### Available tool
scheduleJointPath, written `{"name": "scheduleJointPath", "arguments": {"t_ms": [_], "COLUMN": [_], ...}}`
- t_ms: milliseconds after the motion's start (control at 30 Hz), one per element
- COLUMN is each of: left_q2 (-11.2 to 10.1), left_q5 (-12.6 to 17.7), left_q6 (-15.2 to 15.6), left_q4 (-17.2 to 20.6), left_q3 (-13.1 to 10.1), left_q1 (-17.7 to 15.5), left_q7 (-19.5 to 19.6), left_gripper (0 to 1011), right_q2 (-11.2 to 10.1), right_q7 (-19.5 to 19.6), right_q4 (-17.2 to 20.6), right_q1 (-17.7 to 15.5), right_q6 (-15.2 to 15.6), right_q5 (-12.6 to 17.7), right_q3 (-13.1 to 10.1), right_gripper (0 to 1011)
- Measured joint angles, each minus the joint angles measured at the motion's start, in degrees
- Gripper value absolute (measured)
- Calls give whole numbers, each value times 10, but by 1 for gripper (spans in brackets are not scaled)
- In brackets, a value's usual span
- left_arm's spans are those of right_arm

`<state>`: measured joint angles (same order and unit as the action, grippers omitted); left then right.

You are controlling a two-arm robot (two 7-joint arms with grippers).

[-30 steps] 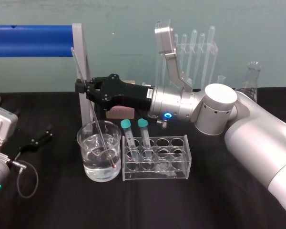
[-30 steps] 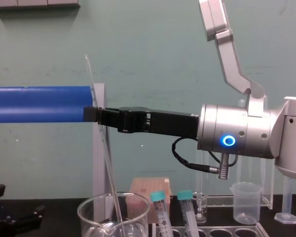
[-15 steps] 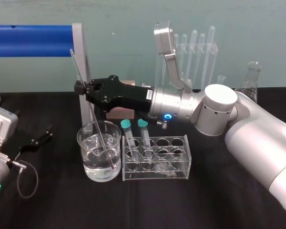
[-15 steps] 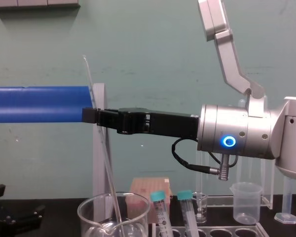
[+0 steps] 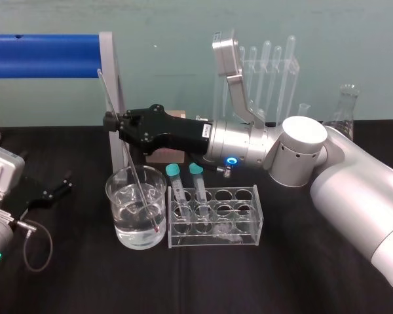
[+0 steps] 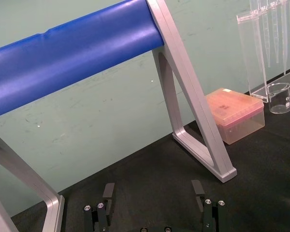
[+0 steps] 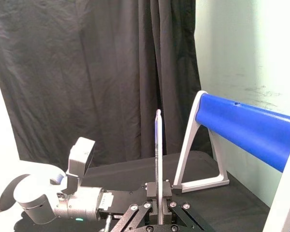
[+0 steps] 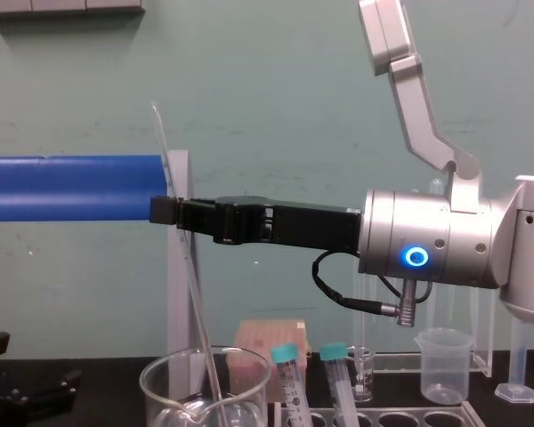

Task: Hold the thermometer with one hand and immerse one end into the beaker, then reinsert it into the test tube rack.

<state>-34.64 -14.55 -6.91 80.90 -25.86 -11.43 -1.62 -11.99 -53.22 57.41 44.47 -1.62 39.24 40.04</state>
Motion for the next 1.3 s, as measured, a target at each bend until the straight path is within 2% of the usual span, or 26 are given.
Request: {"name": "scheduleJointPath", "arguments": {"t_ms": [1300], "left_q2": [0], "left_q5": [0], "left_q6": [0], "left_q4": [0], "left_q3": [0], "left_q1": [0], "left_q7": [0], "left_gripper": [1008], "right_q2": [2], "right_q7": [11], "right_q4": [4], "right_q1": [-5], "right_q6": [0], "right_q5": [-5], "right_q3": [0], "right_gripper": [53]}}
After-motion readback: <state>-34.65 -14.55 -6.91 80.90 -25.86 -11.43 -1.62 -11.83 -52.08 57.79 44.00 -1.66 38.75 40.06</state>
